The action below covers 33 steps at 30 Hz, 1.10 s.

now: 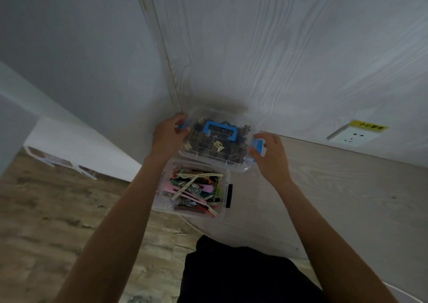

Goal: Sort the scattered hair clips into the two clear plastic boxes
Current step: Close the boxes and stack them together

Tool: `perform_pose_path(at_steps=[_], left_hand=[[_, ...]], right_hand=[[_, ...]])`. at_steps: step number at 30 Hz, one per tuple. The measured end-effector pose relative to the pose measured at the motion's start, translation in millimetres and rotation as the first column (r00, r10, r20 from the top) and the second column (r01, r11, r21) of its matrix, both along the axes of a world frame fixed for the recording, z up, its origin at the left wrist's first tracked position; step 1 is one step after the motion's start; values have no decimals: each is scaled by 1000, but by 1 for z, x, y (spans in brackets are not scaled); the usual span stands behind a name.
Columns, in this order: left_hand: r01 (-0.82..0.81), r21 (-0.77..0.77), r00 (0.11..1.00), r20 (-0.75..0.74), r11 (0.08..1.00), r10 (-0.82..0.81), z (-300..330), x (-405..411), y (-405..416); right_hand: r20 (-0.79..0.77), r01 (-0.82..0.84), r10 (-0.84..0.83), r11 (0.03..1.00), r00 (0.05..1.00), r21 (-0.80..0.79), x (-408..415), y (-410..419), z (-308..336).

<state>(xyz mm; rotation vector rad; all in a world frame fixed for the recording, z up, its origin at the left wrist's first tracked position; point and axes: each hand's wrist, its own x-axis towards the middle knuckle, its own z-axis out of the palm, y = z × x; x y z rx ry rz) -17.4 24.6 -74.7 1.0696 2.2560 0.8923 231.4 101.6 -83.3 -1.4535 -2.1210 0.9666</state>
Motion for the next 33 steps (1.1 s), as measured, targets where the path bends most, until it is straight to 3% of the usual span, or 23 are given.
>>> perform_pose_path(at_steps=[2, 3, 5, 7, 10, 12, 14, 17, 19, 22, 26, 28, 33], left_hand=[[32, -19, 999, 38, 999, -31, 1, -1, -4], [63, -29, 997, 53, 998, -61, 1, -1, -6], [91, -12, 993, 81, 996, -90, 2, 0, -8], [57, 23, 988, 143, 998, -59, 5, 3, -9], [84, 35, 970, 225, 996, -89, 5, 17, -5], [99, 25, 968, 230, 995, -102, 2, 25, 2], [34, -56, 949, 316, 998, -15, 2, 28, 11], [36, -163, 917, 397, 986, 32, 1, 23, 16], [54, -145, 919, 395, 988, 8, 0, 19, 17], [85, -66, 952, 299, 994, -61, 1, 23, 14], [193, -86, 979, -51, 977, -198, 5, 32, 10], [216, -116, 961, -150, 970, -232, 3, 34, 11], [247, -77, 955, -153, 966, -256, 5, 34, -1]], right_hand=[[-41, 87, -98, 972, 994, -219, 0, 3, -3], [-65, 133, -171, 912, 983, -387, 1, 5, -2], [-104, 156, -314, 700, 944, -697, 1, 5, 2], [-142, 165, -416, 619, 898, -768, 0, 4, 3], [-160, 315, -531, 691, 832, -650, 2, 6, -1], [-86, 390, -473, 804, 877, -449, 7, 6, -1], [-24, 362, -385, 887, 923, -287, 11, 5, 2], [-42, 273, -291, 931, 956, -240, 11, -2, 4], [-53, 282, -299, 936, 953, -212, 10, -4, 1], [16, 296, -296, 946, 955, -132, 10, -4, -6], [116, 274, -268, 961, 956, -34, 8, -5, -9], [128, 273, -270, 962, 954, -5, 7, -7, -9], [-103, 368, -383, 920, 918, -135, 7, -20, -6]])
